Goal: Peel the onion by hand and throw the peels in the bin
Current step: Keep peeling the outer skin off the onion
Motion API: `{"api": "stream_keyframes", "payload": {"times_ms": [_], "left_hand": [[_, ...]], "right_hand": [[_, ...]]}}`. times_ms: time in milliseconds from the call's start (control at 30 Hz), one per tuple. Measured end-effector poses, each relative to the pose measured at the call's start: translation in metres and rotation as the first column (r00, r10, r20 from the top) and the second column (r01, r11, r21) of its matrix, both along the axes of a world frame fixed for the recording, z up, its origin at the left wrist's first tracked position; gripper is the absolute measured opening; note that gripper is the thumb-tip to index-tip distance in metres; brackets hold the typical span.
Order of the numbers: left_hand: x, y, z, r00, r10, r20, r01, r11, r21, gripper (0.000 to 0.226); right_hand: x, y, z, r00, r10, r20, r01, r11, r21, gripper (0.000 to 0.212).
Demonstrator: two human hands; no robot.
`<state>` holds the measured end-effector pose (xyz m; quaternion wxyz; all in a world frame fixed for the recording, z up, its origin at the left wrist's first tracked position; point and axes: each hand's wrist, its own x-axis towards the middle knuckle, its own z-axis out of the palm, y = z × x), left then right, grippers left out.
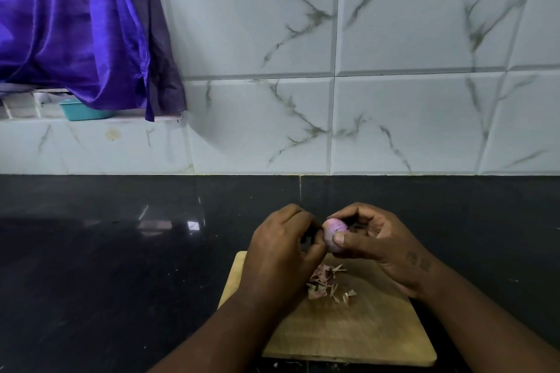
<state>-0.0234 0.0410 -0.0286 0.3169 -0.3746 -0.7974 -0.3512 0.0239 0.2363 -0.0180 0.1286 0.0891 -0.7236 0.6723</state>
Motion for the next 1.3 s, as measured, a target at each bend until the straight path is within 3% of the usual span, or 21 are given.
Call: {"api": "stream_keyframes", "payload": {"times_ms": [233,367,533,700,833,1100,1233,1300], "left_hand": [[-0.002,0.001,0.002,0.994,0.016,0.105,-0.020,0.999,0.036,0.006],[-0.002,0.000,0.003,0.992,0.044,0.114,-0.048,0.998,0.031,0.009],[-0.004,0.000,0.004,0.983,0.081,0.164,-0.091,0.994,0.054,0.012],[-0.008,-0.002,0.002,0.958,0.158,0.237,-0.165,0.986,0.010,0.017],[-0.009,-0.005,0.002,0.931,0.213,0.296,-0.195,0.977,-0.088,0.014],[-0.007,-0.006,0.000,0.939,0.161,0.303,-0.106,0.976,-0.192,0.032],[-0.003,-0.006,0.003,0.974,0.057,0.219,-0.038,0.996,-0.086,0.017],[-0.001,-0.005,0.004,0.975,-0.017,0.220,0.017,1.000,0.002,0.025]], "right_hand": [[0.002,0.000,0.003,1.000,0.013,0.007,-0.014,1.000,0.021,0.050],[0.002,0.003,0.002,0.999,0.034,0.004,-0.035,0.999,0.035,0.041],[0.005,0.003,0.004,0.993,0.122,0.004,-0.122,0.992,0.020,0.051],[0.004,0.007,0.005,0.982,0.183,0.037,-0.180,0.982,-0.062,0.069],[0.005,0.010,0.009,0.972,0.235,0.016,-0.228,0.955,-0.192,0.071],[0.004,0.006,0.013,0.991,0.136,-0.007,-0.128,0.911,-0.392,0.042],[0.003,0.005,0.013,0.987,0.160,0.018,-0.138,0.895,-0.424,0.040],[0.003,0.005,0.012,0.983,0.177,0.040,-0.142,0.891,-0.430,0.036]]}}
